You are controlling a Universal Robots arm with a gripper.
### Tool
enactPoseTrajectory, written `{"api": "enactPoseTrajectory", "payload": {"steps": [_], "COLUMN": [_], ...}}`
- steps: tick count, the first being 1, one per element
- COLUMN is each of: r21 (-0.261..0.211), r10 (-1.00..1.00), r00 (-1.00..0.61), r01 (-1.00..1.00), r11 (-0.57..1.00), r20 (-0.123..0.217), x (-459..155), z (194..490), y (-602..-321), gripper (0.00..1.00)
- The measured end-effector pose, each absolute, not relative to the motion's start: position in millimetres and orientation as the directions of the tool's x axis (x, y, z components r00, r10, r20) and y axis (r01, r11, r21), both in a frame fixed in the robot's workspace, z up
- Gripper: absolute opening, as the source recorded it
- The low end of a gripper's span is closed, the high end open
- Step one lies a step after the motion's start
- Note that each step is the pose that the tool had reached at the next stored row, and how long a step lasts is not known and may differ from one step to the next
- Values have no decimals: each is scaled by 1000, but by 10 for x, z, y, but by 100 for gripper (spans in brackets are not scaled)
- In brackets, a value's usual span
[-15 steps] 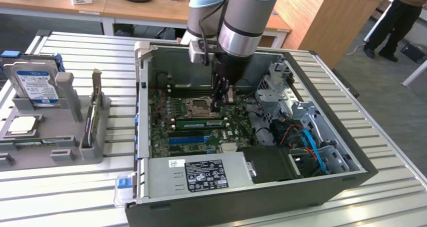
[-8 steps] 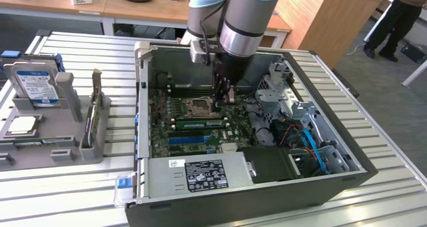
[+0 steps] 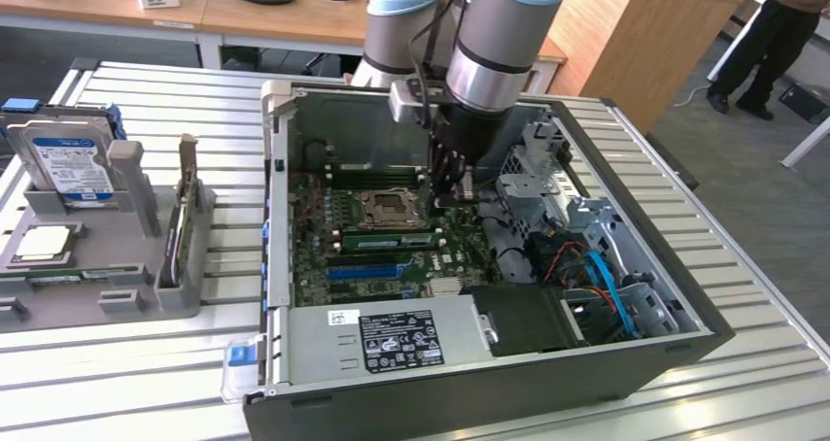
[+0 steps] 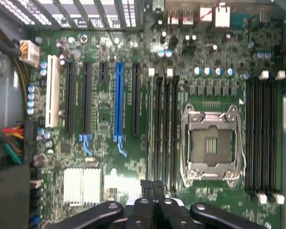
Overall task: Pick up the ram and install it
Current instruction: 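Press down the ram until it locks into place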
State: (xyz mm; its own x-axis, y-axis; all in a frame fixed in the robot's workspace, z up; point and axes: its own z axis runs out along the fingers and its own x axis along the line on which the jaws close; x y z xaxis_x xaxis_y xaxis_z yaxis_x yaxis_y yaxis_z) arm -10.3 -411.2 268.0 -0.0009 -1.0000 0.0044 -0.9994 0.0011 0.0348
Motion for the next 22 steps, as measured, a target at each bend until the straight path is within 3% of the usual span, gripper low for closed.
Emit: {"api": "enactPoseTrajectory", "payload": {"steps": [22], "r21": [34], "r10": [-1000], "r00": [-1], "r01": [-999], "r11": [1], "r20": [4], "x": [28], "z": [2556], "y": [-4111], "gripper": [11]}}
